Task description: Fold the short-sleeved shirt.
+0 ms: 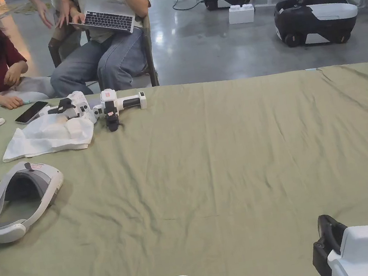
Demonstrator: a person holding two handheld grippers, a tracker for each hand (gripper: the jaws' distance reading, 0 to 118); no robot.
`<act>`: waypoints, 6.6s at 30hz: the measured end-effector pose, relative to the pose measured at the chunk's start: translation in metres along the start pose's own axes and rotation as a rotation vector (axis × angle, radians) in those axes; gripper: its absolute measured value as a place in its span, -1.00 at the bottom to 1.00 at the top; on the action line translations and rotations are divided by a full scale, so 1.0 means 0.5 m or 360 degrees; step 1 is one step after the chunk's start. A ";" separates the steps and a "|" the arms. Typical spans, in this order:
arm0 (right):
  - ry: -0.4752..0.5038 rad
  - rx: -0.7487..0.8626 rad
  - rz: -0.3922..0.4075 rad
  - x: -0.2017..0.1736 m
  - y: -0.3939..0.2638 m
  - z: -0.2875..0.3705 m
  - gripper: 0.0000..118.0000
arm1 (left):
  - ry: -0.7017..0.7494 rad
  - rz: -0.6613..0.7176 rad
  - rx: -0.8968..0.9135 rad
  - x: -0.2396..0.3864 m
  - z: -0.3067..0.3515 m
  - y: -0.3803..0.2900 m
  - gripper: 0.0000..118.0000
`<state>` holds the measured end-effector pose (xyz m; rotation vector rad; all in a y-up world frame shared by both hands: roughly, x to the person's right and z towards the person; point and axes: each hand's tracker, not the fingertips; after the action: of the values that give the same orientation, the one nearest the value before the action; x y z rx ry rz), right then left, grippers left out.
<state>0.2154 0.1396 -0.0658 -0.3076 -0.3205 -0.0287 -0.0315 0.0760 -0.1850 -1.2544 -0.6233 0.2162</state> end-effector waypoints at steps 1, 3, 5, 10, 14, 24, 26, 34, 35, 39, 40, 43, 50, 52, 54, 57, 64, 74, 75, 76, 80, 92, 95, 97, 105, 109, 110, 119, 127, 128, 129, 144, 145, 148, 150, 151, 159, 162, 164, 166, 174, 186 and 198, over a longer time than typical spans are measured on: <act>0.0005 0.0000 0.0000 -0.001 0.000 0.000 -1.00 | -0.0020 0.0007 -0.0002 0.004 0.003 0.001 -0.86; 0.0009 -0.0002 0.0002 -0.004 0.000 -0.001 -1.00 | -0.0039 -0.0004 -0.0014 0.007 0.000 0.000 -0.78; 0.0014 -0.0003 0.0001 -0.005 0.000 -0.001 -1.00 | -0.0038 0.0003 -0.0022 0.006 -0.007 0.001 -0.48; 0.0010 -0.0005 0.0004 0.001 -0.001 0.003 -1.00 | -0.0142 0.0070 0.0017 0.000 0.019 0.005 0.11; 0.0002 -0.0012 -0.0001 0.009 -0.002 0.004 -1.00 | -0.0151 0.0002 0.0088 -0.001 0.056 0.013 -0.13; -0.0003 -0.0030 0.0002 0.014 -0.007 0.007 -1.00 | -0.0038 -0.0096 -0.0082 0.005 -0.042 -0.002 -0.88; -0.0004 -0.0036 0.0004 0.015 -0.008 0.006 -1.00 | -0.0173 -0.0108 -0.0079 0.015 -0.061 -0.010 -0.88; -0.0012 -0.0040 0.0007 0.024 -0.007 0.007 -1.00 | -0.0248 -0.0085 0.0024 -0.002 -0.081 -0.022 -0.88; -0.0014 -0.0037 0.0006 0.024 -0.007 0.007 -1.00 | -0.0266 -0.0052 0.0019 -0.009 -0.076 -0.021 -0.88; -0.0014 -0.0020 0.0004 0.030 0.002 0.012 -1.00 | -0.0312 -0.0026 0.0059 -0.043 -0.019 -0.014 -0.74; -0.0016 -0.0012 0.0006 0.032 0.005 0.014 -1.00 | -0.0314 -0.0030 0.0105 -0.054 0.001 -0.011 -0.58; -0.0023 0.0008 0.0015 0.037 0.013 0.016 -1.00 | -0.0314 0.0017 0.0255 -0.117 0.080 0.003 0.12; -0.0023 0.0021 -0.0003 0.035 0.021 0.006 -1.00 | -0.0078 0.0083 0.0324 -0.277 0.150 0.017 0.38; -0.0017 0.0019 -0.0007 0.031 0.021 0.005 -1.00 | -0.0153 0.0109 0.0265 -0.316 0.146 0.015 0.39; -0.0008 0.0016 -0.0006 0.026 0.020 0.005 -1.00 | -0.0247 0.0168 0.0204 -0.349 0.128 0.011 0.39; 0.0001 0.0014 -0.0012 0.020 0.019 0.006 -1.00 | -0.0418 0.0291 0.0141 -0.393 0.093 0.003 0.40; 0.0008 0.0015 -0.0009 0.013 0.022 0.006 -1.00 | -0.0838 0.0401 0.0159 -0.415 0.043 -0.022 0.33; 0.0012 0.0011 -0.0002 0.010 0.029 0.007 -1.00 | -0.0665 0.0242 0.0219 -0.394 0.060 -0.022 -0.73; 0.0010 0.0009 -0.0004 0.011 0.029 0.008 -1.00 | -0.0674 0.0239 0.0238 -0.394 0.067 -0.022 -0.74; 0.0010 0.0007 -0.0005 0.012 0.029 0.008 -1.00 | -0.0690 0.0249 0.0256 -0.393 0.075 -0.019 -0.75; 0.0004 0.0003 -0.0004 0.017 0.029 0.008 -1.00 | -0.0712 0.0269 0.0325 -0.389 0.121 -0.003 -0.75; 0.0022 -0.0003 -0.0006 0.019 0.030 0.000 -1.00 | -0.0136 0.0221 0.0358 -0.317 0.307 0.065 -0.75; 0.0032 -0.0005 -0.0008 0.016 0.026 -0.003 -1.00 | 0.0029 0.0155 0.0353 -0.268 0.329 0.072 -0.75; 0.0037 -0.0008 -0.0014 0.014 0.025 -0.004 -1.00 | 0.0046 0.0136 0.0352 -0.240 0.335 0.076 -0.74; 0.0049 -0.0018 -0.0012 0.012 0.023 -0.005 -1.00 | -0.0052 0.0076 0.0336 -0.120 0.333 0.076 -0.74; 0.0042 -0.0024 -0.0013 0.021 0.023 -0.005 -1.00 | -0.0072 0.0014 0.0280 -0.082 0.313 0.082 -0.74; 0.0037 -0.0025 -0.0013 0.023 0.023 -0.005 -1.00 | -0.0089 0.0013 0.0271 -0.072 0.309 0.082 -0.74; 0.0000 -0.0037 -0.0022 0.041 0.021 0.001 -1.00 | -0.0197 -0.0046 0.0152 0.045 0.207 0.067 -0.73; -0.0026 -0.0060 -0.0029 0.052 0.017 0.006 -1.00 | -0.0147 -0.0146 -0.0016 0.153 0.018 0.038 -0.73; -0.0028 -0.0065 -0.0028 0.053 0.015 0.007 -1.00 | -0.0153 -0.0151 -0.0035 0.163 0.000 0.035 -0.71; -0.0032 -0.0068 -0.0028 0.055 0.014 0.007 -1.00 | -0.0150 -0.0153 -0.0050 0.175 -0.017 0.031 -0.71; -0.0054 -0.0110 -0.0049 0.077 0.000 0.007 -1.00 | -0.0283 -0.0167 0.0121 0.130 0.034 0.038 0.07; -0.0055 -0.0109 -0.0051 0.078 0.000 0.007 -1.00 | -0.0248 -0.0173 0.0126 0.120 0.031 0.040 -0.08; -0.0054 -0.0111 -0.0056 0.078 -0.001 0.006 -1.00 | -0.0243 -0.0104 0.0027 0.093 -0.010 0.041 -0.75; -0.0051 -0.0114 -0.0060 0.078 -0.002 0.004 -1.00 | -0.0386 -0.0109 -0.0060 0.090 -0.042 0.035 -0.80; -0.0051 -0.0116 -0.0061 0.078 -0.004 0.003 -1.00 | -0.0431 -0.0113 -0.0105 0.091 -0.060 0.030 -0.83; -0.0062 -0.0135 -0.0062 0.085 -0.009 0.000 -1.00 | -0.0348 -0.0089 -0.0055 0.096 -0.171 0.021 -0.98; -0.0066 -0.0137 -0.0062 0.087 -0.009 0.000 -1.00 | -0.0328 -0.0089 0.0003 0.101 -0.175 0.025 -0.99; -0.0066 -0.0136 -0.0062 0.088 -0.008 -0.001 -1.00 | -0.0318 -0.0109 0.0000 0.108 -0.175 0.023 -0.99; -0.0063 -0.0132 -0.0061 0.087 -0.006 -0.001 -1.00 | -0.0322 -0.0111 -0.0005 0.111 -0.158 0.026 -0.98; -0.0042 -0.0040 -0.0050 0.065 0.022 -0.017 -1.00 | -0.0308 -0.0278 0.0431 0.089 0.020 0.078 -0.98; -0.0062 0.0278 0.0015 -0.001 0.099 -0.041 -1.00 | 0.0658 -0.0598 0.1597 0.032 0.209 0.097 -0.97; -0.0049 0.0371 0.0010 -0.029 0.128 0.000 -1.00 | 0.0754 -0.0437 0.1753 -0.016 0.251 0.082 -0.97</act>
<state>0.2067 0.2004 -0.0890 -0.0776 -0.3498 0.0194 -0.0995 0.1878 -0.2042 -0.1269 -0.1764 0.0065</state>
